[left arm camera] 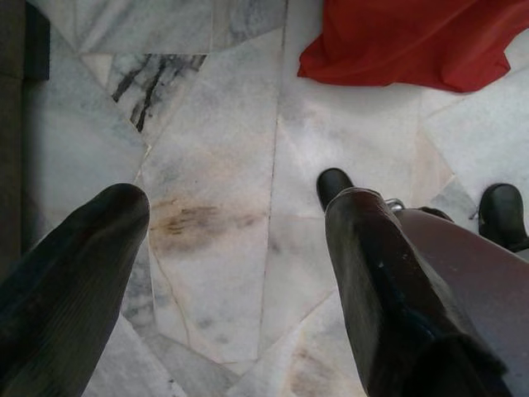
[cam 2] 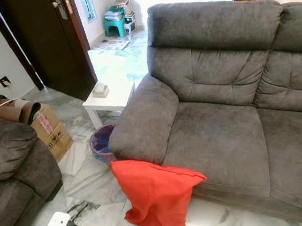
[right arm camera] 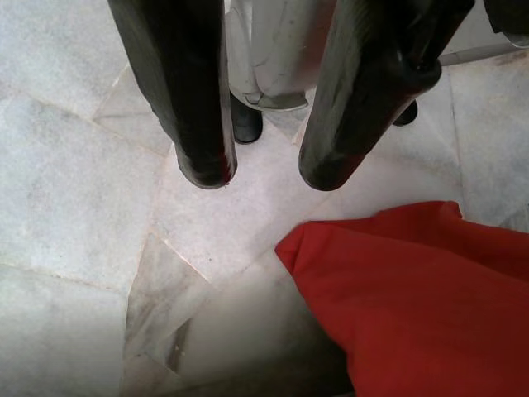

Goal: Move the pillow to the sofa from floor

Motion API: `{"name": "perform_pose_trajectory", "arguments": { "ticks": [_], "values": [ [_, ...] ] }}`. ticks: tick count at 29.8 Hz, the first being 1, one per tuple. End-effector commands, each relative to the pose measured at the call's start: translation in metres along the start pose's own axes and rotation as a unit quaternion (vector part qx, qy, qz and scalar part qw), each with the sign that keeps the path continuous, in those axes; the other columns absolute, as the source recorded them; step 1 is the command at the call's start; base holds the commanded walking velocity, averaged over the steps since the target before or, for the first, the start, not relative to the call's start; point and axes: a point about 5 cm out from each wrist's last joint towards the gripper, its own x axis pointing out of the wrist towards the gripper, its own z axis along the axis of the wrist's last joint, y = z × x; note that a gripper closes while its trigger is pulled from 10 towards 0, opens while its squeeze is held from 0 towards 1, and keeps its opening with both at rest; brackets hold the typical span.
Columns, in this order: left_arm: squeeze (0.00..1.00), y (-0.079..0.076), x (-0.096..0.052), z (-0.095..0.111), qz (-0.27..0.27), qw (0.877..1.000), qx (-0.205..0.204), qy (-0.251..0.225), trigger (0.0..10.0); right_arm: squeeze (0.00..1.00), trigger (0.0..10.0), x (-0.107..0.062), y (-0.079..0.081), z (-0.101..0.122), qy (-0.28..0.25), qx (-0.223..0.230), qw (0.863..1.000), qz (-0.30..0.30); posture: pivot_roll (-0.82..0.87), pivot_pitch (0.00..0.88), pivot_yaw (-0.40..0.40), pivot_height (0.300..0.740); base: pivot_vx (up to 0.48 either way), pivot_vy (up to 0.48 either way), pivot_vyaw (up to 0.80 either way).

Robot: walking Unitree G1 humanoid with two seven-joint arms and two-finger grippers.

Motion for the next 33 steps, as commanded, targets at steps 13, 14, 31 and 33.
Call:
{"name": "perform_pose_trajectory", "arguments": {
  "ticks": [13,14,31,33],
  "values": [
    [0.00,-0.006,0.002,0.004,0.031,0.999,-0.007,-0.018,10.0,0.00,10.0,0.008,0.006,0.056,-0.086,-0.058,0.994,0.035,-0.06,0.070,0.028,0.740,0.000,0.000,0.00],
    [0.00,-0.006,0.002,0.004,0.031,0.999,-0.007,-0.018,10.0,0.00,10.0,0.008,0.006,0.056,-0.086,-0.058,0.994,0.035,-0.06,0.070,0.028,0.740,0.000,0.000,0.00],
    [0.00,-0.010,-0.054,0.097,0.087,0.903,0.051,-0.418,10.0,0.00,10.0,-0.022,0.021,0.135,-0.376,-0.071,0.917,0.111,-0.04,0.079,0.021,0.740,0.000,0.000,0.00],
    [0.00,-0.008,-0.060,0.101,0.095,0.895,0.049,-0.433,10.0,0.00,10.0,-0.026,0.023,0.141,-0.395,-0.057,0.910,0.113,-0.04,0.074,0.021,0.740,0.000,0.000,0.00]
  ]
}}
